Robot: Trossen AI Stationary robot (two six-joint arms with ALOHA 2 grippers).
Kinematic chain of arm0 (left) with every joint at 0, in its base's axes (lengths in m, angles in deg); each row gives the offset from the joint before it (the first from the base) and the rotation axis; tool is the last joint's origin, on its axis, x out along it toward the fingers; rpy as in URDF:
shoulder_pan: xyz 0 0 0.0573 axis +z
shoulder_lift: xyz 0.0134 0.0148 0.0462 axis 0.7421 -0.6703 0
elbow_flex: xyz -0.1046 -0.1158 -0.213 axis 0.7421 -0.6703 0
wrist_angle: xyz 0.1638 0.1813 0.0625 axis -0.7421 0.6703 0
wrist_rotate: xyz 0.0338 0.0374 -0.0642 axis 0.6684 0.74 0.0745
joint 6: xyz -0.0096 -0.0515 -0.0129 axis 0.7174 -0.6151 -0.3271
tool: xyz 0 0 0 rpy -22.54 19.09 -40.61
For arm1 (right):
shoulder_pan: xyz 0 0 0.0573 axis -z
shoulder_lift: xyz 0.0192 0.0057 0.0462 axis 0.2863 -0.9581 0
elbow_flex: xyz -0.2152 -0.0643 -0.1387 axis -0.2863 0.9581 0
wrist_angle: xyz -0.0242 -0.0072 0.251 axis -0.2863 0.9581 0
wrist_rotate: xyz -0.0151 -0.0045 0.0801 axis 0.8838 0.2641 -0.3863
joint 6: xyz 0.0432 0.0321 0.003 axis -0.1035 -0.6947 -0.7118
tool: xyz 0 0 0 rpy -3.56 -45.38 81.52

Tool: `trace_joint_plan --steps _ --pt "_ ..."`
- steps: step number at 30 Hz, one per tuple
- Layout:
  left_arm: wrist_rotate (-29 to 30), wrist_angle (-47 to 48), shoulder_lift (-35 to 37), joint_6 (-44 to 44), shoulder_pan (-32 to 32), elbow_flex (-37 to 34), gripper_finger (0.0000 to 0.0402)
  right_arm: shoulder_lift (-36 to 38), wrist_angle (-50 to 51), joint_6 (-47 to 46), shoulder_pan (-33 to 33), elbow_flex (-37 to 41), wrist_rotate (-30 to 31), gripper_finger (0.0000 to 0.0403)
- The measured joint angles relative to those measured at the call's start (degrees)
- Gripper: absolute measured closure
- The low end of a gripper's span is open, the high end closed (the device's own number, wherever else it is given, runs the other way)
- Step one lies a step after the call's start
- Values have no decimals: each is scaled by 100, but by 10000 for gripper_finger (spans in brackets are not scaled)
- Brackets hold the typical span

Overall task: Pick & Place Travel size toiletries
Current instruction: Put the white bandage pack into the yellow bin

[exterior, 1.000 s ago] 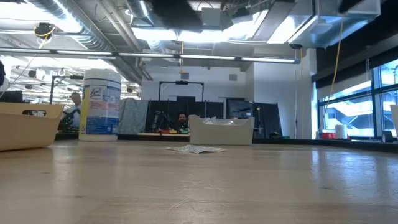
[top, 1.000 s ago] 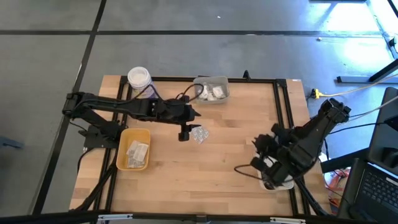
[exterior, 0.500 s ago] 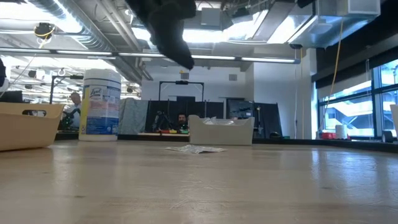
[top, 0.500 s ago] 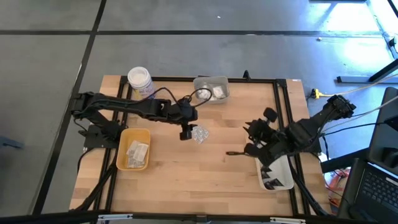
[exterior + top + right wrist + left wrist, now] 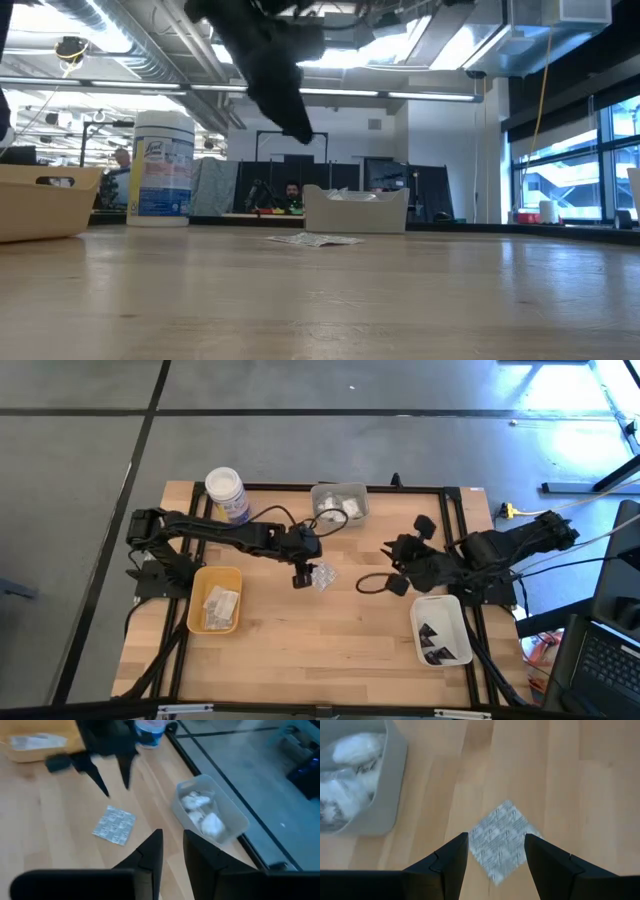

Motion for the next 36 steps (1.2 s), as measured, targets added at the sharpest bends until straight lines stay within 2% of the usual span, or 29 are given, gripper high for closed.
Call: trace_joint_plan --steps 6,12,16,21,24,31,36 --pt "67 -66 -427 -238 90 4 210 0 -740 766 428 2 -815 306" --pt "27 -135 -711 -354 151 4 210 0 -1270 1128 747 53 -1405 289" --pt "-136 -151 -855 5 151 4 210 0 -1771 1422 918 329 -1815 280" --pt "-178 -151 -984 -70 152 4 210 -4 -2091 1537 1235 802 -2160 275" --pt "7 -118 -1012 -206 155 4 210 -4 -2125 1537 1393 1031 -2306 278" --pt "917 -19 -1006 -866 246 4 210 -4 -2359 1551 1651 1325 -2620 292" --pt "1060 -42 -1260 -1144 281 4 210 -2 -2471 1553 1655 1333 -2742 296"
